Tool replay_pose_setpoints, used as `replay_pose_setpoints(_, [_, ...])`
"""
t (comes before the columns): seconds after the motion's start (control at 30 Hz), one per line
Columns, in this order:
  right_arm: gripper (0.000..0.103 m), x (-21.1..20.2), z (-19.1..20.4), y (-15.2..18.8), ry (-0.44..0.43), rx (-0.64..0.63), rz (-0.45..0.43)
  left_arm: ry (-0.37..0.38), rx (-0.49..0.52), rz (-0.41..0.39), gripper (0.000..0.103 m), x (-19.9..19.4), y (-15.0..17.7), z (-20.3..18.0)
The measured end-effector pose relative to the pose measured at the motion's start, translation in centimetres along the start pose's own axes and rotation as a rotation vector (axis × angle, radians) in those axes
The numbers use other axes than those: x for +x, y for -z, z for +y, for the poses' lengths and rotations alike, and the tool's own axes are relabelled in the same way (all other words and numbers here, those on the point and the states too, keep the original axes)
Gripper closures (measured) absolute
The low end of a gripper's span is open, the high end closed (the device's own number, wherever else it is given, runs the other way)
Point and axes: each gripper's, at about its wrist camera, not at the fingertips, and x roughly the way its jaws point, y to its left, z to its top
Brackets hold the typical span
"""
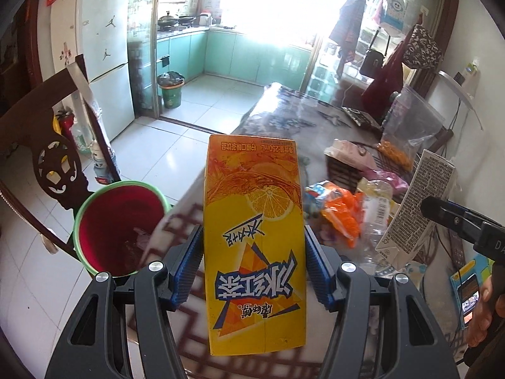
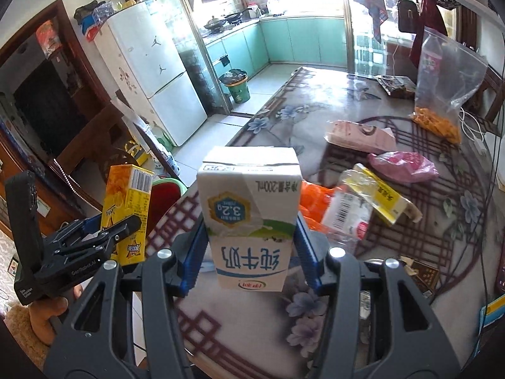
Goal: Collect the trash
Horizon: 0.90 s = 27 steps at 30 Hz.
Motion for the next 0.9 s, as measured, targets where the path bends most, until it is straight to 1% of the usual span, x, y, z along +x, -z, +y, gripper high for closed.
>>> replay_pose_setpoints(0.23, [0.052, 1.9, 3.7, -0.7, 0.009, -0.013, 0.01, -0.019, -0.022, 0.003, 0.045, 0.4, -1.1, 5.0])
replay_pose_setpoints(0.43, [0.052, 3.8, 6.8, -1.5, 0.017, -0.016, 0.014, -0.027, -0.019, 0.011, 0.045, 1.2, -2.3, 8.7])
replay_pose_setpoints(0.77, [0.052, 7.3, 11.0, -2.7, 0.022, -0.037, 0.039, -0.042, -0.025, 0.029, 0.045, 2.9, -3.8, 13.9])
replay_pose_setpoints(0.9, [0.052, 8.4, 11.9, -2.9, 0.03, -0.042, 0.054, -0.055, -0.03, 0.043, 0.045, 4.1, -4.3, 15.5])
